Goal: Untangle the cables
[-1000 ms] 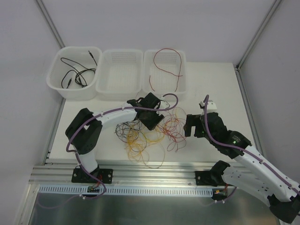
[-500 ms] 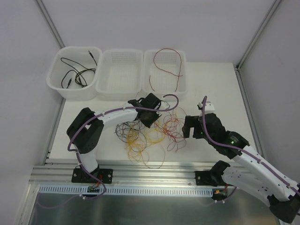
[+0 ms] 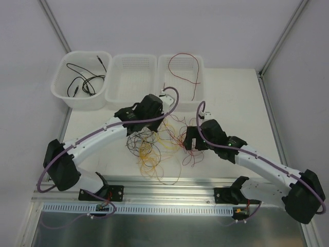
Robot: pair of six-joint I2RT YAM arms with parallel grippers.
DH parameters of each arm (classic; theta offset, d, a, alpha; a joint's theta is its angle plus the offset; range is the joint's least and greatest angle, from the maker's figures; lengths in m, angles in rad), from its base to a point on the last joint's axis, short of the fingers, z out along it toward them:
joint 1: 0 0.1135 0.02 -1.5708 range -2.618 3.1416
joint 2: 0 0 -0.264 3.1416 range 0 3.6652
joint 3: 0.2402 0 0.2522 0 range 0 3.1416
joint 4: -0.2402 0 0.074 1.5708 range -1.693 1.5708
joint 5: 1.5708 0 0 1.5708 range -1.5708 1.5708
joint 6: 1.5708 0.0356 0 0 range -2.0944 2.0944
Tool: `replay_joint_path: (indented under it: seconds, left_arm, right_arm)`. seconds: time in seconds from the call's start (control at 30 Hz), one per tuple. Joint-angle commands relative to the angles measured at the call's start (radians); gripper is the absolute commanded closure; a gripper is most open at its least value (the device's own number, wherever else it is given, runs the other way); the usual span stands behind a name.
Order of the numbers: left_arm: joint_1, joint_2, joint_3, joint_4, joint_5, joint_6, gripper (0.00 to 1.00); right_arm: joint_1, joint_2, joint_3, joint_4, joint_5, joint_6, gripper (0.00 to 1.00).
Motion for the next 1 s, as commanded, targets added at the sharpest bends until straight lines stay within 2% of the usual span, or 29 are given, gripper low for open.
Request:
replay_joint_path:
  seconds: [0.0,0.07,0.27,0.43,0.47,0.5,0.57,0.77,0.87,0.97]
  left_arm:
    - [-0.009,-0.12,0.076,-0.097,-0.091,-0.081,1.0]
    - [-0.009,-0.16,0.117,-0.133,-0.113,-0.098,1.0]
    - [-0.007,-0.328,0.24,-0.233,-0.18,-0.131,1.0]
    - [-0.003,-0.388,0.393,-0.302,-0.197,-0.118,1.0]
    - [-0.003,-0.388,0.413,-0.309,-0.215,-0.116,1.0]
    - [-0.001,-0.388,0.436,-0.32,-0.232,-0.108,1.0]
    - [0.001,-0.381,0.494,-0.348,-0.31,-0.107,1.0]
    - [0.013,-0.364,0.608,-0.386,-0.569,-0.098,1.0]
    - [0.013,-0.37,0.628,-0.388,-0.594,-0.093,1.0]
    - [0.013,-0.367,0.598,-0.388,-0.544,-0.098,1.0]
  right_arm:
    - [0.0,0.143,0.045,0.12,-0.015,0.046,0.06]
    - [-0.001,0.204,0.058,0.128,0.009,0.076,0.08]
    - [-0.009,0.342,0.063,0.096,0.086,0.141,0.24]
    - [-0.065,0.279,0.025,-0.024,0.154,0.185,0.45]
    - [-0.078,0.264,0.016,-0.044,0.167,0.188,0.5]
    - [-0.095,0.247,0.003,-0.064,0.193,0.19,0.58]
    - [-0.15,0.212,-0.007,-0.114,0.221,0.188,0.63]
    - [-0.325,0.02,-0.032,-0.295,0.309,0.152,0.64]
    - [-0.389,-0.054,-0.003,-0.344,0.312,0.085,0.62]
    - [-0.388,-0.114,0.049,-0.343,0.26,-0.026,0.48]
